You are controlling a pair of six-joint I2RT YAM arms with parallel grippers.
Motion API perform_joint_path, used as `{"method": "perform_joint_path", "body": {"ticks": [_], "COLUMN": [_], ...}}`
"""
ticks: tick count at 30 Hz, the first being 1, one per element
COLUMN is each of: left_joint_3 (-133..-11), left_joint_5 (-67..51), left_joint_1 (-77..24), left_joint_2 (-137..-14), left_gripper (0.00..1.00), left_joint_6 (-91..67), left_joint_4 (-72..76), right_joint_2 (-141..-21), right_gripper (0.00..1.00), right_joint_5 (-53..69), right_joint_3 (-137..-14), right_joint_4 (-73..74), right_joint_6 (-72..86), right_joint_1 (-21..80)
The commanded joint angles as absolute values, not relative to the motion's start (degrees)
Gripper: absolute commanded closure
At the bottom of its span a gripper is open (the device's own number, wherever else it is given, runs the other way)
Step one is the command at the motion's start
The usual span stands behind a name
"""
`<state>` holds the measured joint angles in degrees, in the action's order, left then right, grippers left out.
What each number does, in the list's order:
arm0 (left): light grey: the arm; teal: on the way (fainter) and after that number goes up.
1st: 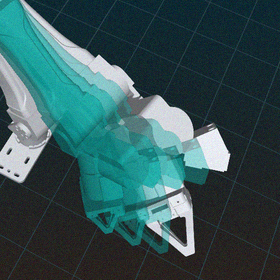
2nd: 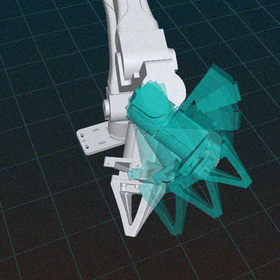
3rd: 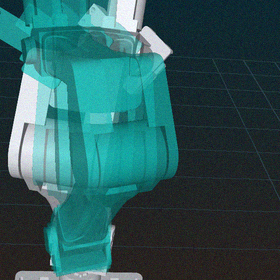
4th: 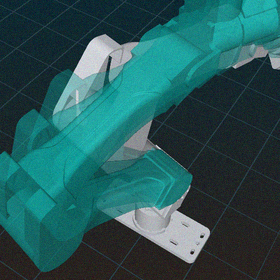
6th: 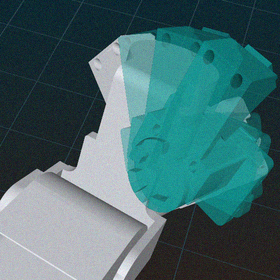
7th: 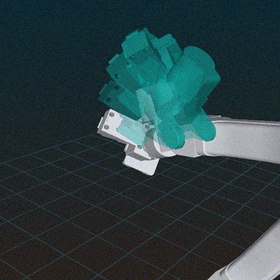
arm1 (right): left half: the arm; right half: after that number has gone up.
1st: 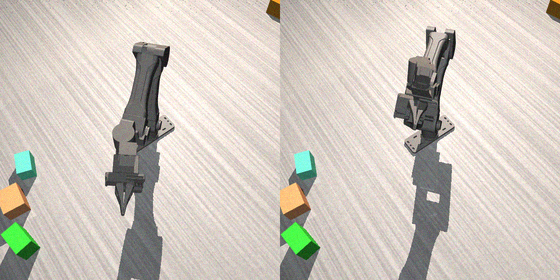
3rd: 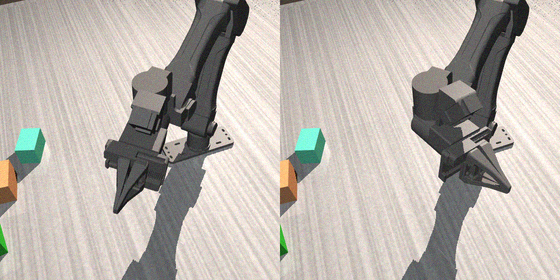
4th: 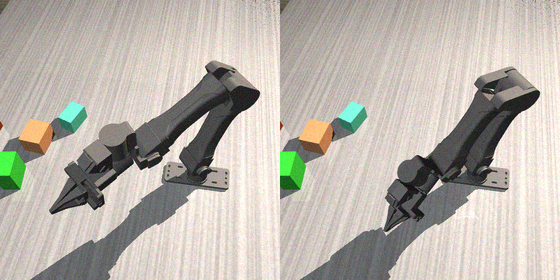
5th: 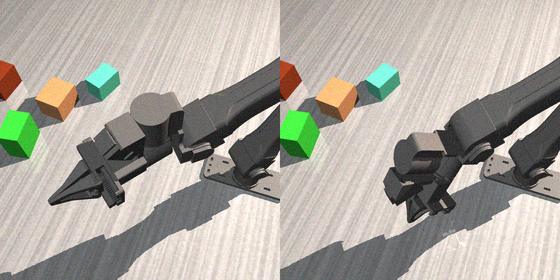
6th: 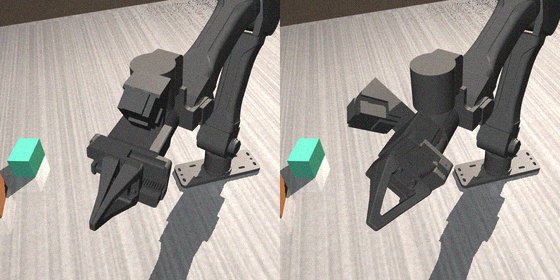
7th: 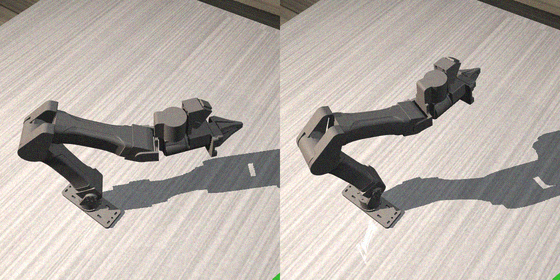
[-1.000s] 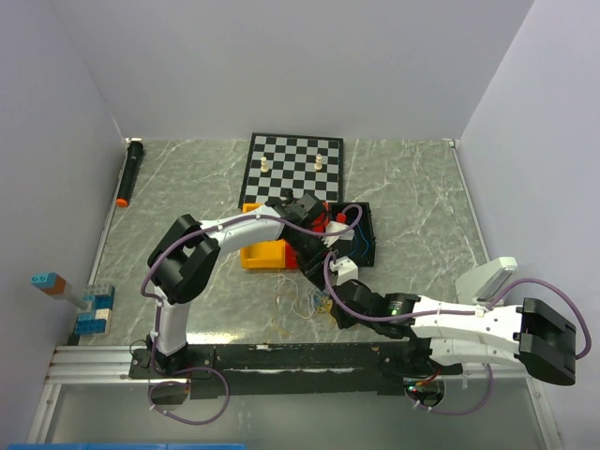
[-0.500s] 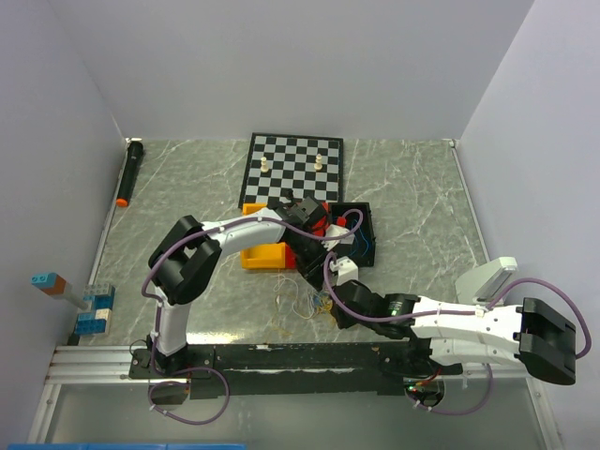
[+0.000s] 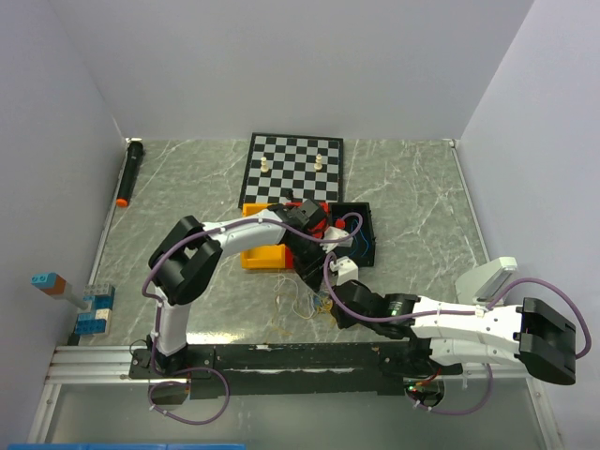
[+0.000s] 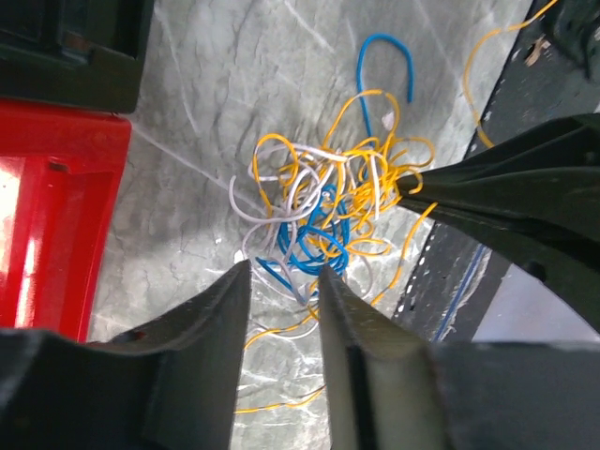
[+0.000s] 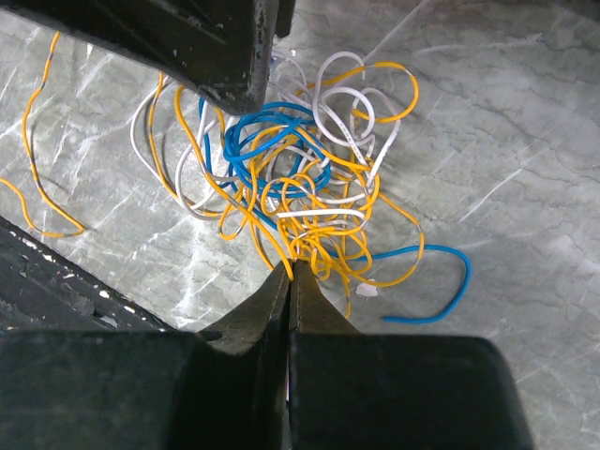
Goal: Untangle the cables
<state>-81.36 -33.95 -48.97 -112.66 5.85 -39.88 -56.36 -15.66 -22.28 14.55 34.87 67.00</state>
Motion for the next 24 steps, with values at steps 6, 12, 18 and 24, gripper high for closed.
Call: {"method": "perform_joint_path", "body": {"ticks": [6,12,18,24], "left_joint_3": [-80.59,-81.74,-81.48,-81.12], "left_joint_5": [-31.82,-31.73,-32.96,-33.92], "left_joint_1": [-49.92,-49.75,-49.39,-47.73], "left_joint_2": [-109.69,-108.55,-107.05,-105.03], "left_gripper": [0.77,0.82,0.93,0.99], "left_joint_6": [7.38,7.12,6.94,6.68], "left_joint_4": [-39.29,-39.90,-40.69,-41.66], "right_joint_2": [-55.63,-55.90,-55.72,-55.63], "right_gripper": [1.00,1.00,1.00,1.00], "right_joint_5": [-16.88,-16.70,-16.96,-16.87], "right_joint_3": [-23.91,-24.26,-24.35,-24.26], "right_joint_4": [13.71,13.89,14.50,14.76], "right_joint_6": [35.24,35.16,35.33,35.86], "right_joint_1": [67.59,67.68,67.68,67.68]}}
